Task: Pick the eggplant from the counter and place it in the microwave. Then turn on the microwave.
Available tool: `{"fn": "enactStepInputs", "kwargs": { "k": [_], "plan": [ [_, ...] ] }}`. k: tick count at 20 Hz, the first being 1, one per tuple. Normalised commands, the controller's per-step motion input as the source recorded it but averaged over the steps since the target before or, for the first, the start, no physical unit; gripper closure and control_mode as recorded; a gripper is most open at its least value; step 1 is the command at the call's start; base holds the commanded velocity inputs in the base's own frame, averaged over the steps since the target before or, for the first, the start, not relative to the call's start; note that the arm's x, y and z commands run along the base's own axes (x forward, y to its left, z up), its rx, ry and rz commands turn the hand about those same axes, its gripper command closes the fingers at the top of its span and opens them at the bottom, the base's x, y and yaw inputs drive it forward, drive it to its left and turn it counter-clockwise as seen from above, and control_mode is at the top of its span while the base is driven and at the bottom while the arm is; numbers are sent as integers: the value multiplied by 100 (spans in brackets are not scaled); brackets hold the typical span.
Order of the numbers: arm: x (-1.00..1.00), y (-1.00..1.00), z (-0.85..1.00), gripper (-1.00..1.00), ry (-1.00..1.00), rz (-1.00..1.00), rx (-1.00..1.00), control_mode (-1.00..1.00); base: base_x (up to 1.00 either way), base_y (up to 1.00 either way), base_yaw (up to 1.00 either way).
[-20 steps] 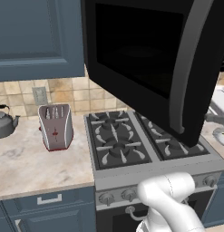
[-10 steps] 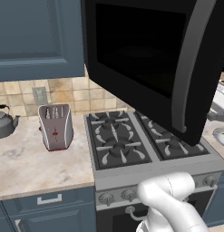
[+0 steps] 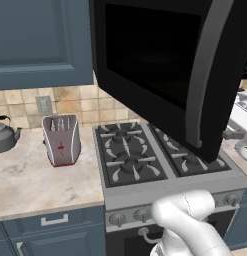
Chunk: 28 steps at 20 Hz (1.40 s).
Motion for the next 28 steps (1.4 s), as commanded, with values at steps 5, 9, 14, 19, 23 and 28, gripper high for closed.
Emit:
{"fn": "enactStepInputs", "kwargs": {
  "k": [5, 9, 14, 19, 23, 28],
  "plan": [
    [0, 38, -9, -100, -13, 5, -5, -100, 0, 0, 0],
    [0, 36, -1, -100, -15, 2, -4, -100, 0, 0, 0],
    [0, 30, 0, -100, -16, 0, -4, -100, 0, 0, 0],
    [1, 28, 0, -100, -14, 0, -3, -100, 0, 0, 0],
    [4, 27, 0, -100, -12, 0, -2, -100, 0, 0, 0],
    [5, 26, 0, -100, -10, -1, -1, -100, 0, 0, 0]
  ]
}}
